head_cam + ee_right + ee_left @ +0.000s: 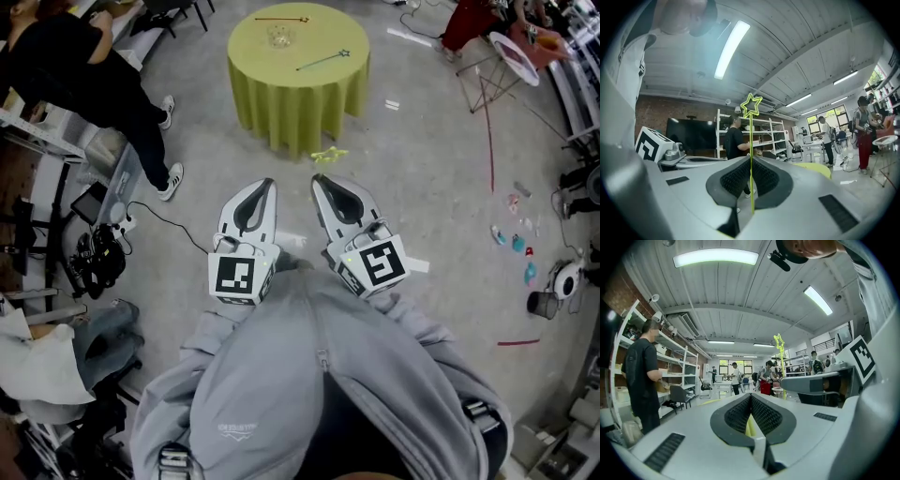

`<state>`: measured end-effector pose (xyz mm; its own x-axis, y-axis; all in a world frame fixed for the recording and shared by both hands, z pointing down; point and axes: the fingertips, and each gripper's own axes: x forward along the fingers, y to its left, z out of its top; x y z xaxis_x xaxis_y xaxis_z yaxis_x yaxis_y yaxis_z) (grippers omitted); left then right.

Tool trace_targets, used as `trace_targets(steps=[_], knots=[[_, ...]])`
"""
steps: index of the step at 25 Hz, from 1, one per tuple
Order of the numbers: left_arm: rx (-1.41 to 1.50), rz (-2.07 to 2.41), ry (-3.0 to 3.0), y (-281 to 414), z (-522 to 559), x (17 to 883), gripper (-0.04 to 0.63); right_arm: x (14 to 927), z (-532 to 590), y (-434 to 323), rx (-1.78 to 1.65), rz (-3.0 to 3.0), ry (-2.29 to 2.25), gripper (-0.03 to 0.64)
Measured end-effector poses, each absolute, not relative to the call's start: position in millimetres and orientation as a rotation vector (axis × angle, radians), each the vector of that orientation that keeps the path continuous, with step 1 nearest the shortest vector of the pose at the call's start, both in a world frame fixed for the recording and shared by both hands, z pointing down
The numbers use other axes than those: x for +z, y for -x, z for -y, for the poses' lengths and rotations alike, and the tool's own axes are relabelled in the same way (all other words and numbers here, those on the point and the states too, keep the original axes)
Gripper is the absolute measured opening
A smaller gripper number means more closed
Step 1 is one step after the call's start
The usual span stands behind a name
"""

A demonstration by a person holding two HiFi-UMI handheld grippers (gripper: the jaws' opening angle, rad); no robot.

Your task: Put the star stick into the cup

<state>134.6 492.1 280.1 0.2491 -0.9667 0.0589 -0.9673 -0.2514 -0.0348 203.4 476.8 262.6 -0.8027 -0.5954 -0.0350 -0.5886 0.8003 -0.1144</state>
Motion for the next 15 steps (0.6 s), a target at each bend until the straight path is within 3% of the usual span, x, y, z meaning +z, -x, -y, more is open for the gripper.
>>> trace_targets(steps=[15], knots=[[0.073, 1.904, -2.5, -65, -371, 288, 0.017, 281, -356, -152, -0.116, -2.919, 1.113, 0.035]])
